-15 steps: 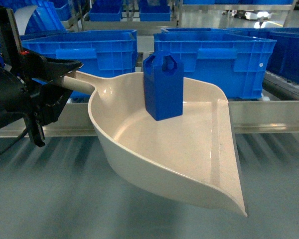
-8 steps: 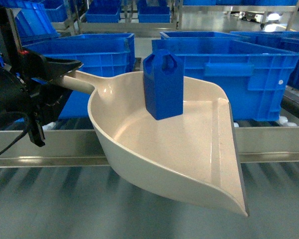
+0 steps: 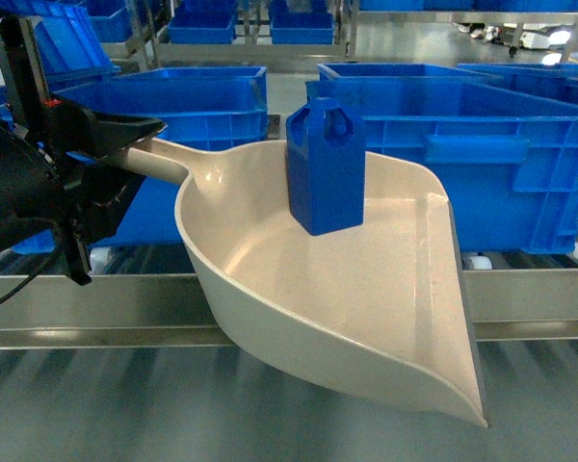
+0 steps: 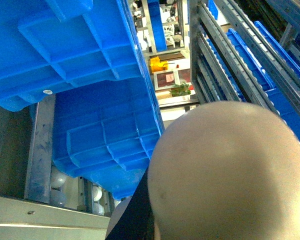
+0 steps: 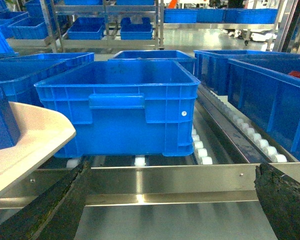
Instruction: Place part in tray to right shelf
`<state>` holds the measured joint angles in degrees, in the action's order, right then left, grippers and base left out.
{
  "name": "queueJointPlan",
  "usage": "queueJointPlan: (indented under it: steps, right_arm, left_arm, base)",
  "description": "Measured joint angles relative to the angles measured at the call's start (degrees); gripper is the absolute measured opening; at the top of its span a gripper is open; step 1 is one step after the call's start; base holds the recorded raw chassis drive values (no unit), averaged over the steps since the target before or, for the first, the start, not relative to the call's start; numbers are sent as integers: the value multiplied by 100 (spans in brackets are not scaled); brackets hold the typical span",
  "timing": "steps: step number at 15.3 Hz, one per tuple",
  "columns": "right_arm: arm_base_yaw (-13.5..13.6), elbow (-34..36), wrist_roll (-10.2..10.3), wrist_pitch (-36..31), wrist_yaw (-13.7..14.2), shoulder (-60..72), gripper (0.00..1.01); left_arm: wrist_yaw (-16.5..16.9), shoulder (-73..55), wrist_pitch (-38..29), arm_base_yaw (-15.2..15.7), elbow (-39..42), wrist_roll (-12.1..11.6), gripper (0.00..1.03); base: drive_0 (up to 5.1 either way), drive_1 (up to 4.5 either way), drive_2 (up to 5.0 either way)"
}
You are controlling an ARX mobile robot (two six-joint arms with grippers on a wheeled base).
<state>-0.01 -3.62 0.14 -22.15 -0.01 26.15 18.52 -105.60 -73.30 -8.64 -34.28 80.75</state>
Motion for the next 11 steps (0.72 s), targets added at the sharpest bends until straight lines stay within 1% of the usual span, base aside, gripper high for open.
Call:
queueJointPlan:
  steps: [10,11]
  right_arm:
    - [0,0,0,-2,0,0,98]
    - [0,0,0,-2,0,0,98]
  left_arm:
    - [-7,2,-2,20,0,2,16]
    - [-7,2,-2,20,0,2,16]
  base:
    - [-5,413,-423]
    - [0,0,0]
